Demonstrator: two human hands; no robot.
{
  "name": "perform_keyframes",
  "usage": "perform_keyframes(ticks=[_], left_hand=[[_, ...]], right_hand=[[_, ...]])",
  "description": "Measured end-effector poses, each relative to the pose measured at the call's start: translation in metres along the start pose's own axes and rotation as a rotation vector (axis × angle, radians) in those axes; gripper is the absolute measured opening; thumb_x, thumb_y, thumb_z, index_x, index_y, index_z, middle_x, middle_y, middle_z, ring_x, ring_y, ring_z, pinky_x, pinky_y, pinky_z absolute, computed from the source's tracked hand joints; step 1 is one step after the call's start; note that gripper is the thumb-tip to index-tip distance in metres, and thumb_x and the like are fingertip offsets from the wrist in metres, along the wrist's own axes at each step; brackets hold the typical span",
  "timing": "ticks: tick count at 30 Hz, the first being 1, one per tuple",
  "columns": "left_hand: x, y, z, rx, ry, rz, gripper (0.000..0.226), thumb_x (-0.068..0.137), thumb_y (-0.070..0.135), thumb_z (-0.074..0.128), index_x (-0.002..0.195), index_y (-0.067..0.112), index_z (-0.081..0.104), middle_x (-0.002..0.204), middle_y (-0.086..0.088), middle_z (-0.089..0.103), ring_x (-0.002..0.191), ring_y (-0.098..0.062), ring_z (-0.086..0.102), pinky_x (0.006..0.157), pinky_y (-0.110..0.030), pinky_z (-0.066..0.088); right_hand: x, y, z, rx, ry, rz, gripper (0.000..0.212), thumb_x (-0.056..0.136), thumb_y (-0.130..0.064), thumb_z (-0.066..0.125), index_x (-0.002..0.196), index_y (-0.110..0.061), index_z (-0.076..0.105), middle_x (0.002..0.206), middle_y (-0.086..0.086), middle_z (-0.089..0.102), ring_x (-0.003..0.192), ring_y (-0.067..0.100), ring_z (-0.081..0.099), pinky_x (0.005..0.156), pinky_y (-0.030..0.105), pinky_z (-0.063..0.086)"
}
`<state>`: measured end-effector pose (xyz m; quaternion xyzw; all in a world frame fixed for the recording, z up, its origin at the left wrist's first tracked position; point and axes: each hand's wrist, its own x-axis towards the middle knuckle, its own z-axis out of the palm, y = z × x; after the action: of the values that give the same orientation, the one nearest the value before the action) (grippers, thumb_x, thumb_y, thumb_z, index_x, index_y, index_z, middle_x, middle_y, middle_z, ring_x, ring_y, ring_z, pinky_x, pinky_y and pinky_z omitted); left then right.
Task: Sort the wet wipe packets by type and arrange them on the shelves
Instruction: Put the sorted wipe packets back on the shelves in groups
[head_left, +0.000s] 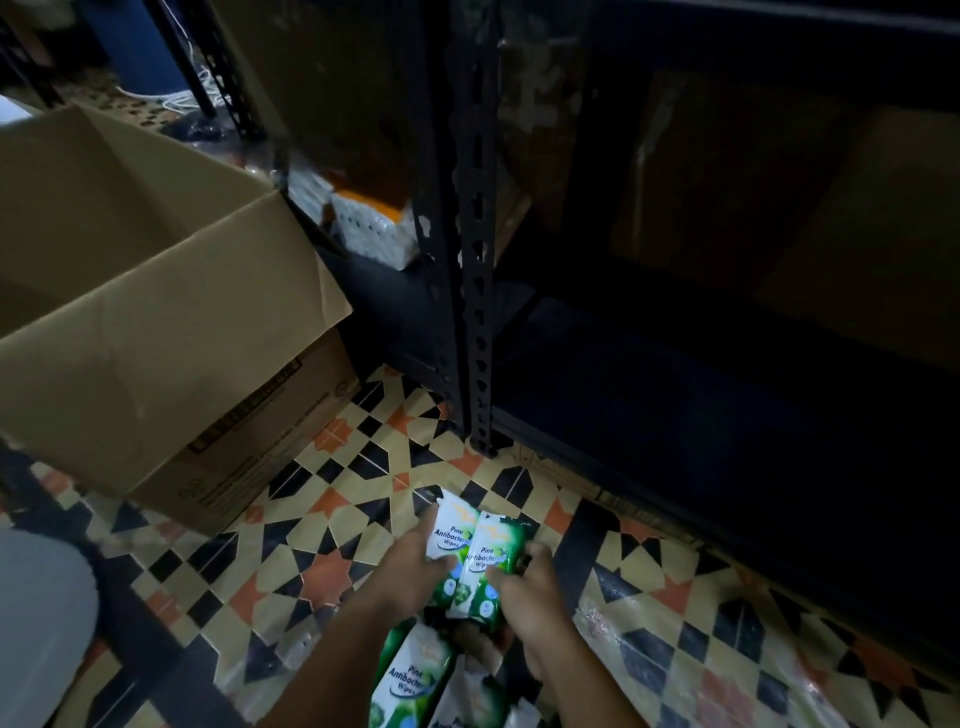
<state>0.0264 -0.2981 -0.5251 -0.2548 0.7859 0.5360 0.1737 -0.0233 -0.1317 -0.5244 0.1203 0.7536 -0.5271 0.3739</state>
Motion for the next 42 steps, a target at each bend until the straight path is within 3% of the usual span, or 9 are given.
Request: perform_keyframes(ticks=[3, 7, 13, 17, 25, 28, 32, 37, 42], left_hand=[[-0.014, 0.019, 0.006, -0.107, 0.022, 0.000, 0.072, 0.102, 0.005, 0.055, 0.158, 0.025, 0.014, 0.136, 0.010, 0.047, 0.104, 0.005, 0.049, 0.067, 0.003, 0.038], [-0.030, 0.048, 0.003, -0.210, 0.055, 0.055, 0.076, 0.103, 0.014, 0.056, 0.160, 0.027, 0.008, 0.150, 0.018, 0.026, 0.128, -0.003, 0.035, 0.100, -0.016, 0.031], [-0.067, 0.119, -0.020, -0.279, 0.070, 0.233, 0.080, 0.096, 0.033, 0.066, 0.159, 0.038, 0.017, 0.150, 0.008, 0.051, 0.132, -0.014, 0.053, 0.113, -0.046, 0.041], [-0.104, 0.178, -0.037, -0.265, 0.112, 0.403, 0.087, 0.091, 0.043, 0.066, 0.160, 0.038, 0.013, 0.153, 0.010, 0.047, 0.135, -0.010, 0.051, 0.113, -0.045, 0.042], [-0.192, 0.291, -0.063, -0.202, 0.199, 0.697, 0.071, 0.097, 0.028, 0.064, 0.157, 0.034, 0.026, 0.138, 0.008, 0.062, 0.127, -0.016, 0.060, 0.106, -0.050, 0.048], [-0.216, 0.322, -0.072, -0.181, 0.258, 0.767, 0.084, 0.096, 0.038, 0.067, 0.160, 0.037, 0.013, 0.146, 0.027, 0.045, 0.137, -0.002, 0.044, 0.115, -0.043, 0.039], [-0.231, 0.360, -0.085, -0.191, 0.326, 0.810, 0.098, 0.082, 0.062, 0.070, 0.157, 0.049, 0.009, 0.146, 0.019, 0.052, 0.133, -0.009, 0.053, 0.110, -0.046, 0.045], [-0.243, 0.416, -0.092, -0.101, 0.543, 0.877, 0.071, 0.094, 0.029, 0.070, 0.153, 0.040, 0.033, 0.121, 0.017, 0.067, 0.106, 0.000, 0.065, 0.092, -0.029, 0.054], [-0.218, 0.479, -0.094, 0.016, 0.672, 0.846, 0.054, 0.096, 0.024, 0.067, 0.147, 0.018, 0.051, 0.141, -0.004, 0.057, 0.128, -0.017, 0.053, 0.092, -0.012, 0.035]], right_hand=[[-0.011, -0.013, -0.007, -0.021, 0.001, -0.047, 0.035, 0.098, -0.010, 0.058, 0.127, -0.020, 0.041, 0.115, 0.005, 0.064, 0.093, 0.021, 0.068, 0.087, 0.043, 0.058], [-0.039, -0.043, -0.025, -0.092, 0.044, -0.175, 0.043, 0.101, -0.021, 0.055, 0.141, -0.018, 0.037, 0.118, 0.005, 0.063, 0.097, 0.020, 0.066, 0.084, 0.036, 0.056], [-0.093, -0.103, -0.058, -0.109, 0.140, -0.417, 0.045, 0.098, -0.025, 0.058, 0.138, -0.027, 0.037, 0.119, 0.001, 0.064, 0.099, 0.018, 0.067, 0.087, 0.041, 0.057], [-0.140, -0.148, -0.084, -0.090, 0.159, -0.573, 0.042, 0.101, -0.023, 0.057, 0.138, -0.028, 0.036, 0.111, -0.007, 0.063, 0.092, 0.007, 0.066, 0.074, 0.023, 0.055], [-0.237, -0.228, -0.125, 0.004, 0.255, -0.878, 0.050, 0.097, -0.025, 0.063, 0.143, -0.026, 0.042, 0.111, -0.004, 0.065, 0.094, 0.011, 0.070, 0.085, 0.039, 0.060], [-0.270, -0.253, -0.138, 0.038, 0.288, -0.963, 0.046, 0.096, -0.024, 0.066, 0.136, -0.030, 0.045, 0.106, -0.005, 0.066, 0.090, 0.011, 0.071, 0.081, 0.034, 0.060], [-0.304, -0.288, -0.153, 0.033, 0.340, -1.033, 0.050, 0.095, -0.026, 0.067, 0.135, -0.036, 0.038, 0.102, -0.001, 0.065, 0.088, 0.014, 0.068, 0.071, 0.025, 0.052], [-0.322, -0.339, -0.175, -0.019, 0.403, -1.055, 0.041, 0.095, -0.024, 0.064, 0.126, -0.036, 0.040, 0.090, 0.002, 0.068, 0.076, 0.019, 0.066, 0.067, 0.034, 0.050], [-0.309, -0.400, -0.199, -0.214, 0.548, -1.062, 0.025, 0.098, -0.018, 0.055, 0.113, -0.035, 0.045, 0.075, 0.006, 0.061, 0.061, 0.022, 0.054, 0.058, 0.035, 0.040]])
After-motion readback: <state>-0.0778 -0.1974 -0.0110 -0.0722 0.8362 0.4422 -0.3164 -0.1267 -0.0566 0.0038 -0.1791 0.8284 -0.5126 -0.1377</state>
